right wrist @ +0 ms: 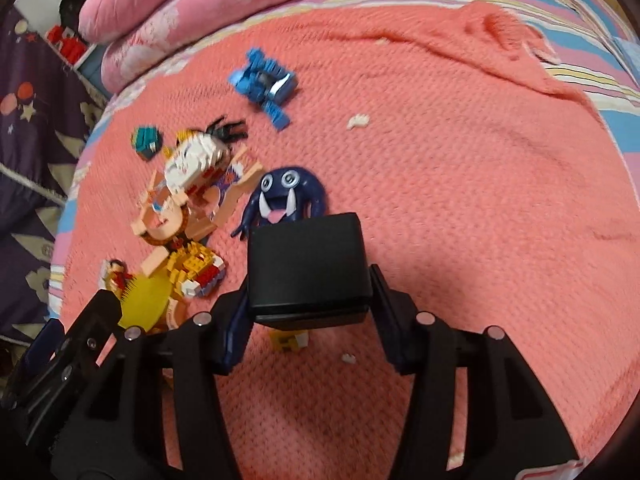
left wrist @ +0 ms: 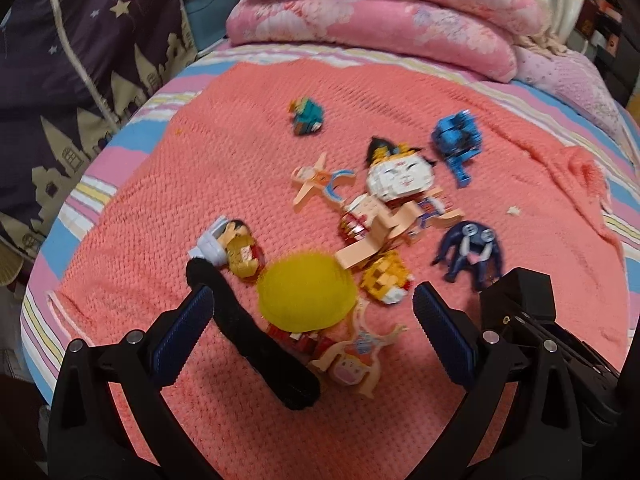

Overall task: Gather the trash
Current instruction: 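Grasp the black cube with the right tool and lift it, then carry the black cube to the wastebasket and open the right tool, then bring the right tool back to the toy pile, then close the right tool on the beige wooden cow-face figure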

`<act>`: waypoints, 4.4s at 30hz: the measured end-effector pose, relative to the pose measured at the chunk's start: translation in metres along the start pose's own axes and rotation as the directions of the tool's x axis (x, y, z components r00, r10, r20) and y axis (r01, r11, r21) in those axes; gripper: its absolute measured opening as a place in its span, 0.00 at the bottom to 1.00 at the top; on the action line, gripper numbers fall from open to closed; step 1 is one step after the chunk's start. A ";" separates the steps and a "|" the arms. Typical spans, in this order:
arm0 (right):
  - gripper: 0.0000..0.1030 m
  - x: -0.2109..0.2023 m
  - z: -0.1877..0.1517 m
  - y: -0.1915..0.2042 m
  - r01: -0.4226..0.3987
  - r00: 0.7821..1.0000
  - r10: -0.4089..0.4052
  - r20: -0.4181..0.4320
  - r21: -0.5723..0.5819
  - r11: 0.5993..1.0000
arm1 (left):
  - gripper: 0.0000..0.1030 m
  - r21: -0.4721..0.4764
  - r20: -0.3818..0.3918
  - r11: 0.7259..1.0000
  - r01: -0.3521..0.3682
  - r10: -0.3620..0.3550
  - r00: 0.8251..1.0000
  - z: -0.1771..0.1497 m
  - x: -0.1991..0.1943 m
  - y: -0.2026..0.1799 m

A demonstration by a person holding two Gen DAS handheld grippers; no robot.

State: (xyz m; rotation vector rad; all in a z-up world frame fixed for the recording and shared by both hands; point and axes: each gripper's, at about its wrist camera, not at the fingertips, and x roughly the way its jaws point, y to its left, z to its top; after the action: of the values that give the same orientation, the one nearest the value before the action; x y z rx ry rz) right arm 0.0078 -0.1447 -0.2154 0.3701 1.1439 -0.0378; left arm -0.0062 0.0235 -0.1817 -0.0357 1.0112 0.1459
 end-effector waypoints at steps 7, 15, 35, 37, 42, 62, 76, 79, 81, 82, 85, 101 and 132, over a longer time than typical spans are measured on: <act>0.49 -0.061 0.005 -0.025 0.038 0.992 -0.049 0.116 0.091 0.995 | 0.95 0.072 0.070 0.991 0.116 -0.121 0.990 0.015 -0.046 -0.027; 0.49 -0.153 -0.013 -0.064 0.075 0.956 -0.140 0.258 0.246 0.966 | 0.95 0.200 0.135 0.941 0.273 -0.302 0.944 0.015 -0.119 -0.065; 0.49 -0.358 -0.232 -0.192 0.171 0.758 -0.570 0.317 0.747 0.643 | 0.95 0.591 -0.069 0.515 0.621 -0.735 0.675 -0.137 -0.293 -0.172; 0.49 -0.364 -0.262 -0.203 0.167 0.747 -0.599 0.288 0.791 0.589 | 0.95 0.628 -0.110 0.462 0.626 -0.744 0.659 -0.164 -0.304 -0.180; 0.49 -0.364 -0.326 -0.222 0.174 0.742 -0.638 0.205 0.860 0.479 | 0.95 0.693 -0.197 0.359 0.625 -0.740 0.643 -0.223 -0.311 -0.193; 0.72 -0.305 -0.381 -0.271 0.195 0.803 -0.592 0.069 0.908 0.371 | 0.95 0.760 -0.234 0.363 0.539 -0.620 0.749 -0.286 -0.277 -0.222; 0.72 -0.313 -0.256 -0.228 0.182 0.828 -0.517 0.218 0.767 0.615 | 0.95 0.616 -0.064 0.591 0.522 -0.622 0.780 -0.173 -0.269 -0.183; 0.72 -0.309 -0.218 -0.207 0.165 0.842 -0.472 0.263 0.706 0.689 | 0.95 0.565 -0.007 0.655 0.503 -0.605 0.796 -0.140 -0.265 -0.164; 0.72 -0.306 -0.198 -0.194 0.159 0.849 -0.446 0.283 0.669 0.726 | 0.95 0.518 0.034 0.704 0.486 -0.584 0.811 -0.116 -0.260 -0.147; 0.72 -0.304 -0.186 -0.184 0.153 0.854 -0.428 0.296 0.643 0.751 | 0.95 0.502 0.049 0.721 0.478 -0.576 0.816 -0.107 -0.258 -0.142; 0.72 -0.294 -0.151 -0.156 0.137 0.869 -0.372 0.325 0.565 0.814 | 0.95 0.432 0.107 0.784 0.445 -0.535 0.838 -0.078 -0.250 -0.115; 0.73 -0.158 -0.046 0.055 -0.048 0.976 0.037 0.213 0.048 0.998 | 0.95 -0.044 0.231 0.994 0.102 -0.090 0.969 -0.001 -0.161 0.084; 0.72 -0.013 -0.100 0.104 -0.081 0.997 0.080 -0.012 -0.119 0.990 | 0.95 -0.251 0.018 0.968 -0.016 0.021 1.000 -0.076 -0.039 0.155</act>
State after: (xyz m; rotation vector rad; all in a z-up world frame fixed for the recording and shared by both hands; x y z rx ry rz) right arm -0.0637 -0.0183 -0.2117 0.3100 1.1312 0.1025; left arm -0.1122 0.1656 -0.1831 -0.2554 0.9679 0.2906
